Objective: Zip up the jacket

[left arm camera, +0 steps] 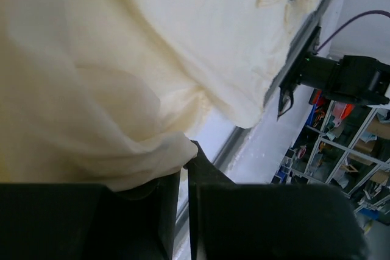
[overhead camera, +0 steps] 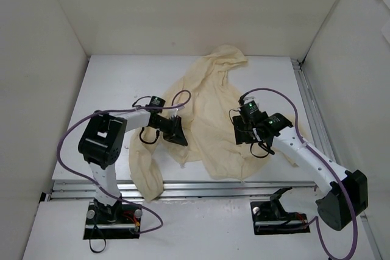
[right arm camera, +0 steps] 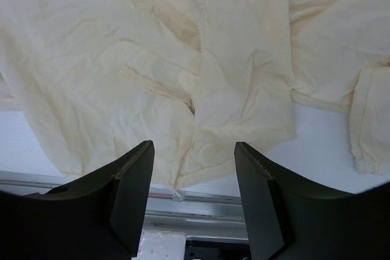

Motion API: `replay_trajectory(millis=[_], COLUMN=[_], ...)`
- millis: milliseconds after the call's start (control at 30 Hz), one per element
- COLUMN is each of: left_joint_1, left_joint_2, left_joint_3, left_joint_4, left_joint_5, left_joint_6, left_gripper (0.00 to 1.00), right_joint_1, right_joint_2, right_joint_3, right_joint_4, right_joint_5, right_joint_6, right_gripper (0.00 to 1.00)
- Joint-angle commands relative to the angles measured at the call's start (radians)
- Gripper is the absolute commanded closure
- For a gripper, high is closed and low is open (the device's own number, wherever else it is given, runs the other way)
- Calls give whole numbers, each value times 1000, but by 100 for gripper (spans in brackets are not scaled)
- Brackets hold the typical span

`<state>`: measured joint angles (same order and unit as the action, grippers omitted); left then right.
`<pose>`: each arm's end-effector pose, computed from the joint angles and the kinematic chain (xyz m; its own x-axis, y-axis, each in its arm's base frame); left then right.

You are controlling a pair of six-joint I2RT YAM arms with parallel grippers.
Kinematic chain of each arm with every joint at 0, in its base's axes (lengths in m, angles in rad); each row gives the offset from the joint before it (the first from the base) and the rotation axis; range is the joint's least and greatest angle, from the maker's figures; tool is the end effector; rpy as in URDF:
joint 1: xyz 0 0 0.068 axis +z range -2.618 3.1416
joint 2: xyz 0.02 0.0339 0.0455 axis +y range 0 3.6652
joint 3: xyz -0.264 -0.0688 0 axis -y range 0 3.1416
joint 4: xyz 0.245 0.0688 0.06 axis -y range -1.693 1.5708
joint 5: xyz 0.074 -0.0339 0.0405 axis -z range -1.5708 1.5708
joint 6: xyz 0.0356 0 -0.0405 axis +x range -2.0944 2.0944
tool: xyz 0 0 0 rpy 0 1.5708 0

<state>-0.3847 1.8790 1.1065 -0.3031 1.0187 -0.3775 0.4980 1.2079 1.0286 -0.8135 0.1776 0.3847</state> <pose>0.3237 -0.1637 0.1555 -0.9689 0.1837 -0.1656 0.2310 0.4325 -0.8716 0.2118 0.1080 0.2843 -0.8267 -0.0290 -0.5619 -0.0810 0.9944 0.0679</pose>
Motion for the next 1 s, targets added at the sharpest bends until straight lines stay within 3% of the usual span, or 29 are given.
replay_trajectory(millis=[0, 333, 700, 800, 967], left_joint_1=[15, 55, -49, -147, -218], left_joint_2=[-5, -13, -211, -201, -161], left_joint_3=[32, 160, 234, 248, 254], left_joint_4=[84, -74, -384, -433, -438], left_joint_5=[-23, -182, -508, -599, -696], left_joint_6=[9, 84, 39, -9, -55], left_gripper=[93, 61, 56, 56, 55], right_joint_1=[7, 8, 8, 14, 13], right_joint_2=[-21, -18, -13, -8, -22], right_joint_3=[19, 34, 45, 42, 36], right_joint_4=[30, 28, 28, 28, 28], right_joint_5=[3, 2, -1, -12, -13], right_joint_6=[-9, -17, -15, -9, -6], right_gripper=[47, 46, 46, 46, 46])
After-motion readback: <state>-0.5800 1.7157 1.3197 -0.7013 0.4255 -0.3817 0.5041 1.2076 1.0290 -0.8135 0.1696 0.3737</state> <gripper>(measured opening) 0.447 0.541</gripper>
